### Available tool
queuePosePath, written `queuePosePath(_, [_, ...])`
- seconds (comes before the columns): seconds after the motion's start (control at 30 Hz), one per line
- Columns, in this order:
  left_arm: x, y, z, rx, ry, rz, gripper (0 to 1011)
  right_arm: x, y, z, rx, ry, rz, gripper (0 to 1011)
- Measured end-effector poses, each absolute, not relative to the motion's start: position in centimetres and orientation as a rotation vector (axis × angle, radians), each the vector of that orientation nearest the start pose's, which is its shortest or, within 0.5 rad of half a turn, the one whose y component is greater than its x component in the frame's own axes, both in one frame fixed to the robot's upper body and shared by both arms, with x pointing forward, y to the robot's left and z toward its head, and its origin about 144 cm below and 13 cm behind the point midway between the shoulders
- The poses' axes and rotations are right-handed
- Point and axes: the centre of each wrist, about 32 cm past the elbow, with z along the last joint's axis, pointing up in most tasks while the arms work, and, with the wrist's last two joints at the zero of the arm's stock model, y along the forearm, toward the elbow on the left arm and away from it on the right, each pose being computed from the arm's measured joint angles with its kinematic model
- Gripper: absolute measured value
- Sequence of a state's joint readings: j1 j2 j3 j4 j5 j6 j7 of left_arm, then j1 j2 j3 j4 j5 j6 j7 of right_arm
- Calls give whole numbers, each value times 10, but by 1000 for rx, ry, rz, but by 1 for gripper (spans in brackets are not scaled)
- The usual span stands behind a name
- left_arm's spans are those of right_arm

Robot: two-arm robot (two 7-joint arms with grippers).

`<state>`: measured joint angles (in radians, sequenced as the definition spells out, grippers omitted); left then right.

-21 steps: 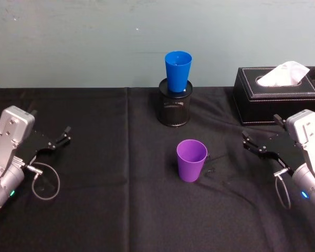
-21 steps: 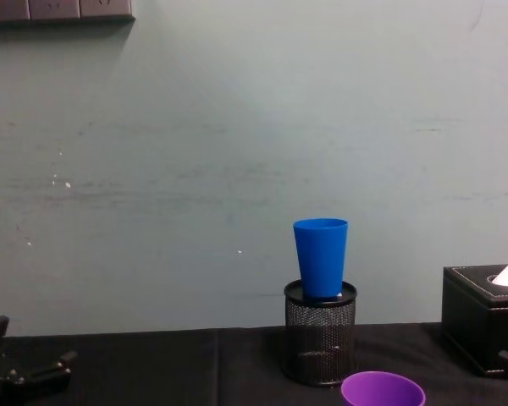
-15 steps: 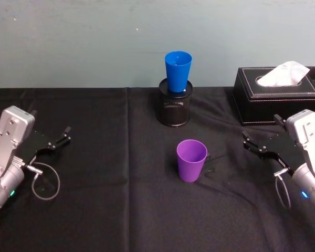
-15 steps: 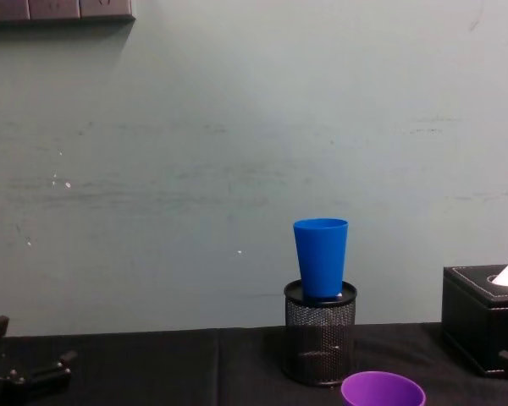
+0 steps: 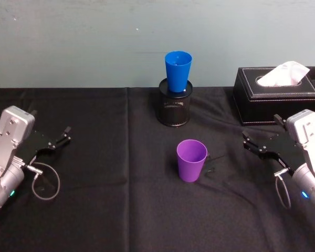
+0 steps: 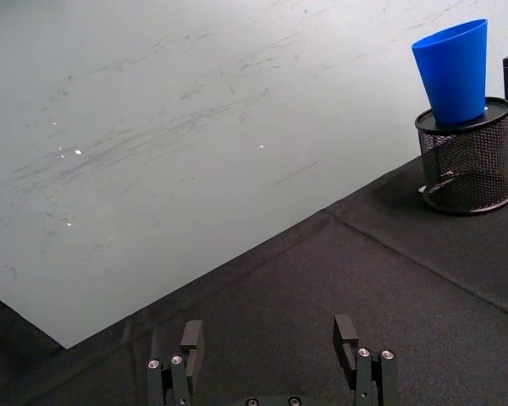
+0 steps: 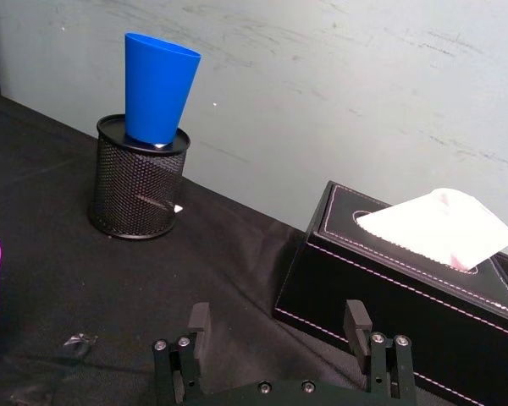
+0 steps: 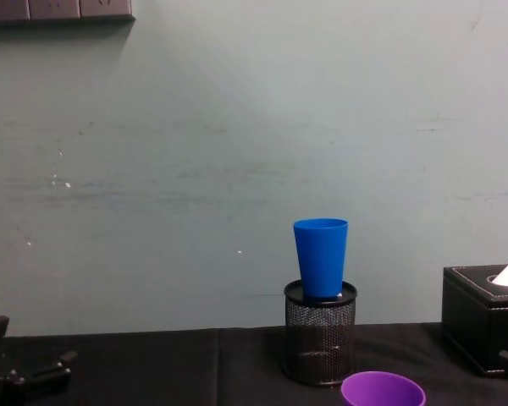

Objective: Pick up one cup with a gripper and tap it against the other cup.

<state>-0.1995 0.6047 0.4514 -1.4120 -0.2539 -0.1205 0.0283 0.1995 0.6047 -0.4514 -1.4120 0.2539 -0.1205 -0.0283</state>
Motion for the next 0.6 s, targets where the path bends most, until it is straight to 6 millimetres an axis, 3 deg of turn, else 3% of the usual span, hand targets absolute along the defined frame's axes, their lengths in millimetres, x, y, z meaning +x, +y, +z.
queuePosePath(0.6, [489, 310, 1140, 304, -285, 1248, 1000, 483, -316, 1149, -210, -252, -1201, 1003])
